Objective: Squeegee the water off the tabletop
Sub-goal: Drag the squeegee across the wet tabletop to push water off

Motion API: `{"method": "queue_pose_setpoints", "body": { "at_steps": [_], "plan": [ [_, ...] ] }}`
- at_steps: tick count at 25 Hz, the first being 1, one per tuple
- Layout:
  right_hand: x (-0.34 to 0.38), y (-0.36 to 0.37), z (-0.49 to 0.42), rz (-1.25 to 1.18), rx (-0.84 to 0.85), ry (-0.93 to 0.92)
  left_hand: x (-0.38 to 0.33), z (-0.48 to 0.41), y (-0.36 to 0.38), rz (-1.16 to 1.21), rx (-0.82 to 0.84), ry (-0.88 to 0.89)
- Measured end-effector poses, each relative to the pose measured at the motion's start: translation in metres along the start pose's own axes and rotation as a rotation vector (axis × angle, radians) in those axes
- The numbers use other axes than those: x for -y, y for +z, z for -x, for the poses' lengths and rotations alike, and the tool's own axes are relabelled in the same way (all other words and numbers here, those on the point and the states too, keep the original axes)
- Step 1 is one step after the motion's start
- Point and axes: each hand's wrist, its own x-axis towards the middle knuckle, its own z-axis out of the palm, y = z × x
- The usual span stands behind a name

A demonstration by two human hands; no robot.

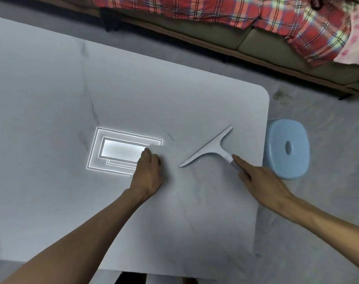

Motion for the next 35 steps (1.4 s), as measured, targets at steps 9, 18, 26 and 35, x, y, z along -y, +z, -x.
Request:
{"method": "queue_pose_setpoints", "body": {
  "at_steps": [9,18,26,35],
  "plan": [
    [-0.006,-0.078,-0.174,-0.373,-0.360,0.259,-0.024,-0.016,0.008,-0.082,0.209,-0.078],
    [0.012,0.021,-0.002,-0.226,-0.051,0.191,-0.022,-0.020,0.001,-0.081,0.329,-0.137],
    [-0.035,-0.068,-0.100,-0.373,-0.346,0.284,-0.034,-0.017,0.013,-0.114,0.198,-0.104],
    [-0.011,-0.004,-0.068,-0.486,-0.140,0.507,-0.017,-0.037,0.027,-0.157,0.301,-0.165]
  ]
}}
